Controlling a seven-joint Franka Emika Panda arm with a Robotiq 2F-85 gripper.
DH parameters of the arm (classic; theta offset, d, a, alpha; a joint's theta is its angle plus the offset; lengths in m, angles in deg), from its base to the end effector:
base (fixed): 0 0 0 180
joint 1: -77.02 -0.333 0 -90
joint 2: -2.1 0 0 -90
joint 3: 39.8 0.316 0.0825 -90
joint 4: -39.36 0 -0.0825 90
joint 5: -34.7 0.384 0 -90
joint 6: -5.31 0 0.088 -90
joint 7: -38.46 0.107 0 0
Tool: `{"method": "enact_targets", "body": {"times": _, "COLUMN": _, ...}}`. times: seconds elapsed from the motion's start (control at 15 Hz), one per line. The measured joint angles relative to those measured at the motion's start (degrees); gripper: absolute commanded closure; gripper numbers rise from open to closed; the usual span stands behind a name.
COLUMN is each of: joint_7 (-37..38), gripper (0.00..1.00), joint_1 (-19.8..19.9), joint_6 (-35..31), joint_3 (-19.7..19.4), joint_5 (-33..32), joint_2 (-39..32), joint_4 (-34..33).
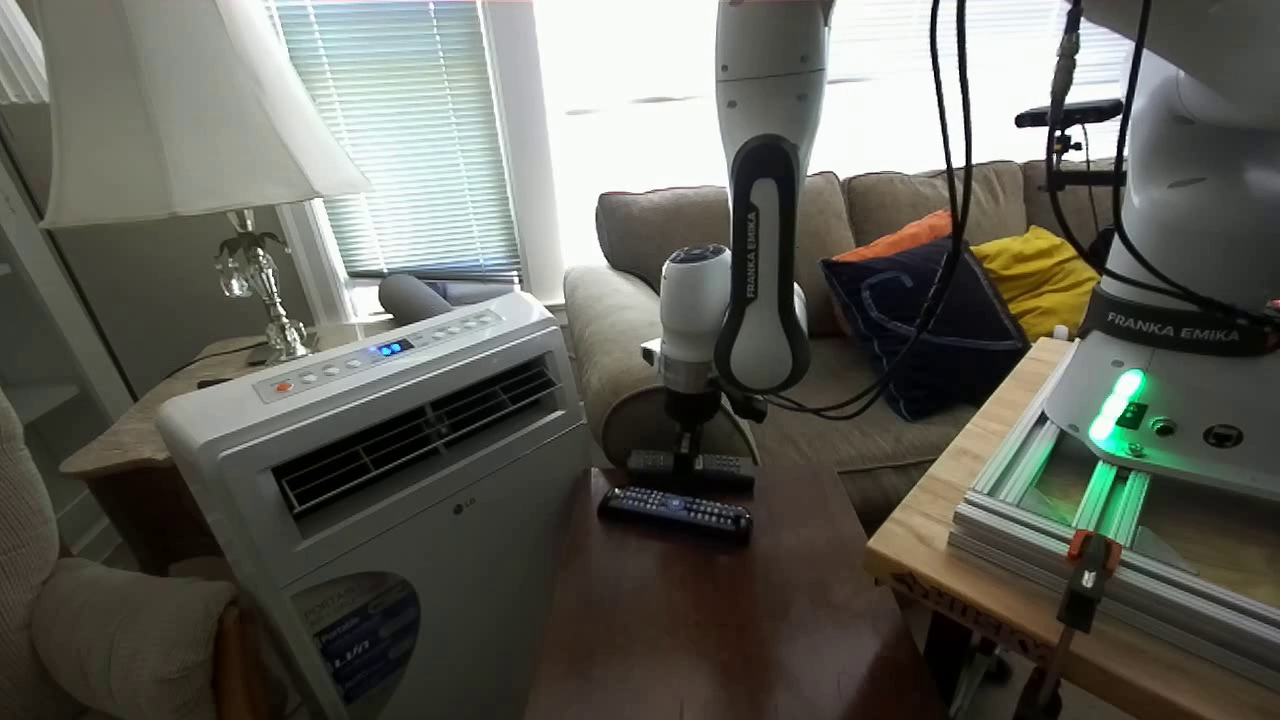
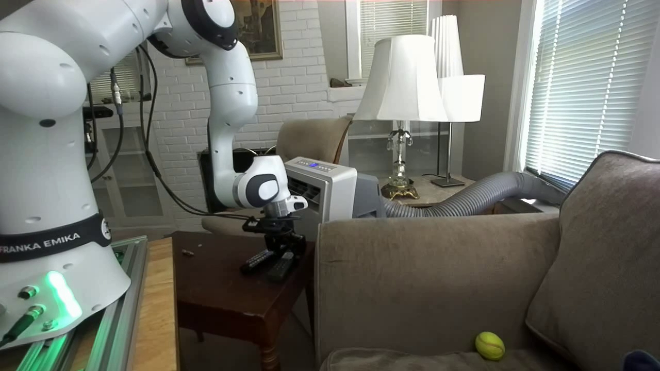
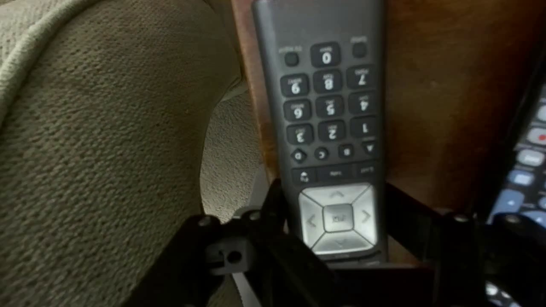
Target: Put the remote on the couch arm rest
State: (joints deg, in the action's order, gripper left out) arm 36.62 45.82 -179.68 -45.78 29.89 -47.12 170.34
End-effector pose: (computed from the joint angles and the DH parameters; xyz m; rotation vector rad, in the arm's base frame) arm 0.4276 0.1996 -0.0050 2.9472 0.9047 0.1503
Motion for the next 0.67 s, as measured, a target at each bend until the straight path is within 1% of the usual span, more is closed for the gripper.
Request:
{"method": "enact_targets", "body": {"times": 0.13, "joint_7": -0.02, "gripper": 0.68, "joint_1": -0.07, "joint_6": 1.79, "joint_3": -0.56, "joint_5": -0.01, "joint_2": 3.43, "joint_4": 1.97}}
{"method": "enact_targets", "body": {"times": 0.27, "joint_7": -0.09, "gripper": 0.68, "joint_1": -0.5, "joint_6": 4.5, "joint_3": -1.36, "joint_5": -0.19, "joint_2": 8.42, "joint_4": 4.92}}
{"method": "enact_targets", "body": {"times": 0.53, "joint_7": 0.11, "gripper": 0.68, "joint_1": -2.57, "joint_6": 13.86, "joint_3": -3.17, "joint_5": -2.23, "joint_2": 20.29, "joint_4": 10.23}}
{"method": "enact_targets", "body": {"times": 0.67, "joint_7": 0.68, "gripper": 0.68, "joint_1": -3.01, "joint_6": 18.94, "joint_3": -2.83, "joint_5": -4.31, "joint_2": 24.59, "joint_4": 11.57}}
